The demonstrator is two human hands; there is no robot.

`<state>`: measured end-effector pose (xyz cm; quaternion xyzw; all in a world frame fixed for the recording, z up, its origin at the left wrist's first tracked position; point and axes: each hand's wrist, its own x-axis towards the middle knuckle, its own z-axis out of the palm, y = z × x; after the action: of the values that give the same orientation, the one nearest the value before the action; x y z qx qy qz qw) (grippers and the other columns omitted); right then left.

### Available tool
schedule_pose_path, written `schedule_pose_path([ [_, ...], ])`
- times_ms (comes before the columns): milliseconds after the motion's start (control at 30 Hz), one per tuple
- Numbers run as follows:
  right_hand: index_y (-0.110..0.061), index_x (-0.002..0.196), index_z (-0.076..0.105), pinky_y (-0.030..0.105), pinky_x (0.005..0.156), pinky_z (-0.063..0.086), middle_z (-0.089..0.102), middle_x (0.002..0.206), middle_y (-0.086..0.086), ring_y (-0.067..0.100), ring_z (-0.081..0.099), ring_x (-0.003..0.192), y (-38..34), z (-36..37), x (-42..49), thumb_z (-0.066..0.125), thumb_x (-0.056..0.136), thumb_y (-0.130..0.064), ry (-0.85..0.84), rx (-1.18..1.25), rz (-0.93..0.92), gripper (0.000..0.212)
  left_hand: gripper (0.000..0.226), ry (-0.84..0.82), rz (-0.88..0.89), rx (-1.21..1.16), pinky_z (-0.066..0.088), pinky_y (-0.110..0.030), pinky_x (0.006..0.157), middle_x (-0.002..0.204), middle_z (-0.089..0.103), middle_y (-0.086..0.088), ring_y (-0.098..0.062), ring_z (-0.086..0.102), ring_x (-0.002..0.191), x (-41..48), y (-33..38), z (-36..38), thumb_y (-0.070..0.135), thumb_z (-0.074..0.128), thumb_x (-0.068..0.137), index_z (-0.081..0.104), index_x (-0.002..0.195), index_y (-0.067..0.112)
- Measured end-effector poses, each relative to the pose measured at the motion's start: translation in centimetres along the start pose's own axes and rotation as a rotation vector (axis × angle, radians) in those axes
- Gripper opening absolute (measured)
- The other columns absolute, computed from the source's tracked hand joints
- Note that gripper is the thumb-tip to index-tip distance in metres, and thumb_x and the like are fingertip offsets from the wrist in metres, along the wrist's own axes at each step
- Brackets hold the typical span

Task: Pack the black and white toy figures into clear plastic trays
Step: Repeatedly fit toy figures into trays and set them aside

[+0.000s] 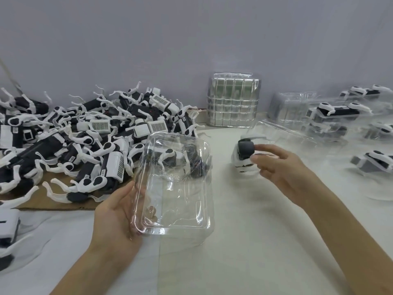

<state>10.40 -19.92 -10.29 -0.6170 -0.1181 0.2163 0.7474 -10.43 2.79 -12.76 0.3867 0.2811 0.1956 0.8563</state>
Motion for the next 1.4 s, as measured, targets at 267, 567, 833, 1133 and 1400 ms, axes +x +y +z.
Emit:
schedule_pose_path([
  [267, -0.011, 0.092, 0.065, 0.017, 0.058, 0.053, 0.068, 0.069, 0.001, 0.009, 0.063, 0.053, -0.4, -0.9, 0.0, 0.078, 0.085, -0.020, 0.410, 0.154, -0.199, 0.017, 0.020, -0.020, 0.009, -0.015, 0.041, -0.022, 0.035, 0.070, 0.057, 0.004, -0.015, 0.049, 0.052, 0.2, 0.0, -0.1, 0.032, 0.066, 0.072, 0.076, 0.081, 0.017],
  [567, -0.009, 0.081, 0.055, 0.022, 0.052, 0.056, 0.061, 0.075, 0.004, 0.010, 0.063, 0.053, 0.9, -0.7, 0.7, 0.078, 0.084, -0.022, 0.402, 0.268, 0.153, 0.027, 0.016, -0.014, 0.013, -0.008, 0.041, -0.021, 0.037, 0.070, 0.058, 0.005, -0.015, 0.050, 0.055, 0.3, -0.1, -0.1, 0.032, 0.066, 0.072, 0.076, 0.074, 0.019],
  [833, -0.025, 0.101, 0.056, 0.024, 0.066, 0.040, 0.059, 0.108, -0.011, 0.008, 0.056, 0.095, 2.2, -0.7, 1.4, 0.067, 0.085, -0.016, 0.284, -0.633, -0.170, 0.020, 0.014, -0.022, 0.017, -0.012, 0.042, -0.023, 0.037, 0.064, 0.055, 0.006, -0.012, 0.052, 0.052, 0.2, -0.1, -0.1, 0.030, 0.065, 0.074, 0.073, 0.077, 0.018],
  [1133, -0.034, 0.088, 0.074, 0.018, 0.059, 0.052, 0.071, 0.088, -0.007, 0.006, 0.064, 0.065, 1.5, -1.5, 1.0, 0.080, 0.074, -0.005, 0.017, -0.770, -0.146, 0.033, 0.024, -0.018, 0.020, -0.003, 0.042, -0.023, 0.035, 0.063, 0.055, 0.006, -0.012, 0.051, 0.049, 0.4, -0.1, -0.4, 0.029, 0.066, 0.072, 0.069, 0.092, 0.016],
  [1400, -0.004, 0.108, 0.057, 0.039, 0.068, 0.060, 0.070, 0.089, 0.009, 0.031, 0.070, 0.085, -1.1, -0.6, -0.6, 0.074, 0.070, -0.006, -0.269, -0.105, -0.130, 0.041, 0.019, -0.147, 0.102, 0.151, 0.036, -0.025, 0.054, 0.067, 0.047, 0.002, -0.013, 0.044, 0.054, 0.5, -0.8, -0.6, 0.037, 0.069, 0.076, 0.073, 0.085, 0.021],
])
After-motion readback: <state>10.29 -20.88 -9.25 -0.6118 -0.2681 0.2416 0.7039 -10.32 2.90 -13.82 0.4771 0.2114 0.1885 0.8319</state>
